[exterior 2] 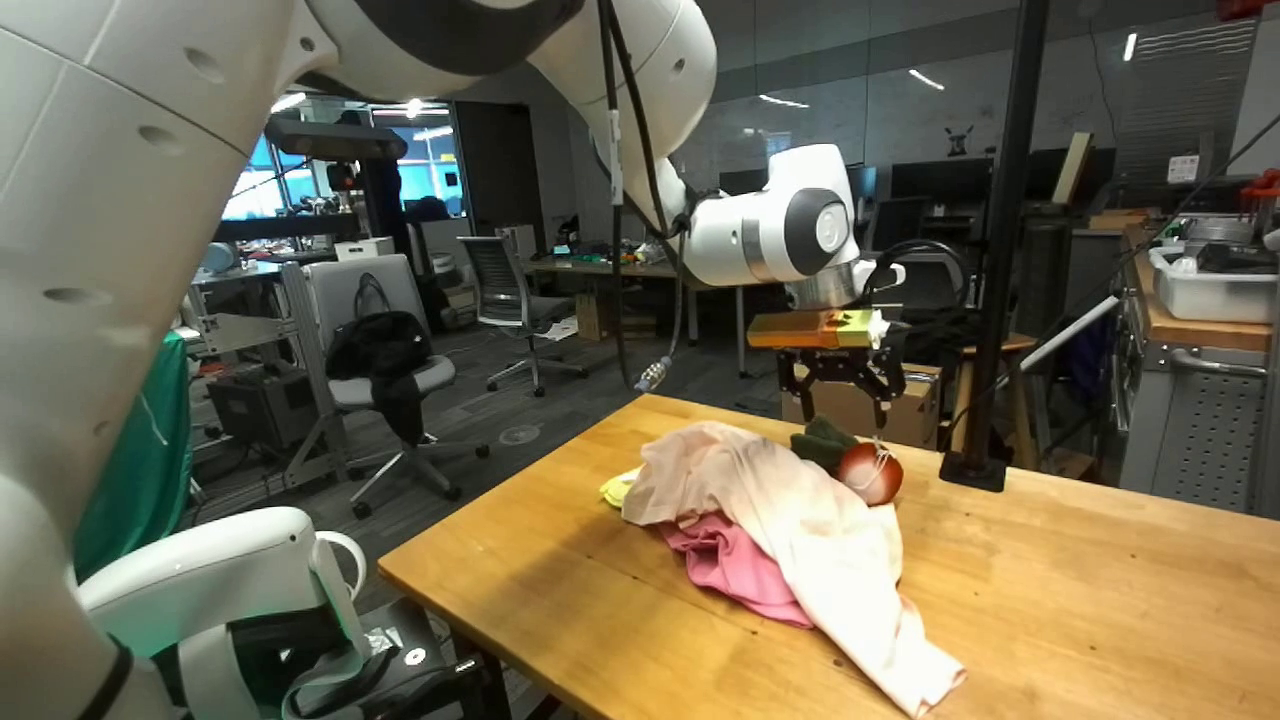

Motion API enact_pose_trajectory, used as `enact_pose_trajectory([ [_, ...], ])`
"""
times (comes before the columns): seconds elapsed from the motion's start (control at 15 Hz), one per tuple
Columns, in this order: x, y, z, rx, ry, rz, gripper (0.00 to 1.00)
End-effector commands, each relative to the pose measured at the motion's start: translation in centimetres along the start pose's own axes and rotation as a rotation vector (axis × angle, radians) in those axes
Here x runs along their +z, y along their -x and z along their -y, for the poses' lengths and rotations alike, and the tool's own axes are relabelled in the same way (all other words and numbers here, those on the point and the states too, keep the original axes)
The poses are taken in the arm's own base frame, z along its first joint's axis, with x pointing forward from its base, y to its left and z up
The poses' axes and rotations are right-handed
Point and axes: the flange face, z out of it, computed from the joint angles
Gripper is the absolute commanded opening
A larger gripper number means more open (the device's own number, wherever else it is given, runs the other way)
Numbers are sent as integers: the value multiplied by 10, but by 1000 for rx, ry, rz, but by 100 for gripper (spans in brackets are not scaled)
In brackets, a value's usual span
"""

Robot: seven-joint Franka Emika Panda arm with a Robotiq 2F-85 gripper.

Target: Move the white rope and radish to the right, move the peach shirt forwards, move the yellow towel and pink shirt to the left

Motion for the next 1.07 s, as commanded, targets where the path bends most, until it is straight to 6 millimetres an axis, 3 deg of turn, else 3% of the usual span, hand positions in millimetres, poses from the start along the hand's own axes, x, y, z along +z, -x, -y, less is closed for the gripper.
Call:
enact_pose_trajectory([
  [0.0,11,-11,-7,-1,-3,0,100],
  [0.47,43,-10,-15,4,6,51,100],
  [0.87,50,-10,-16,6,3,70,100],
  [0.93,49,-10,-16,6,5,75,90],
  [1.0,48,-10,-16,4,7,79,73],
])
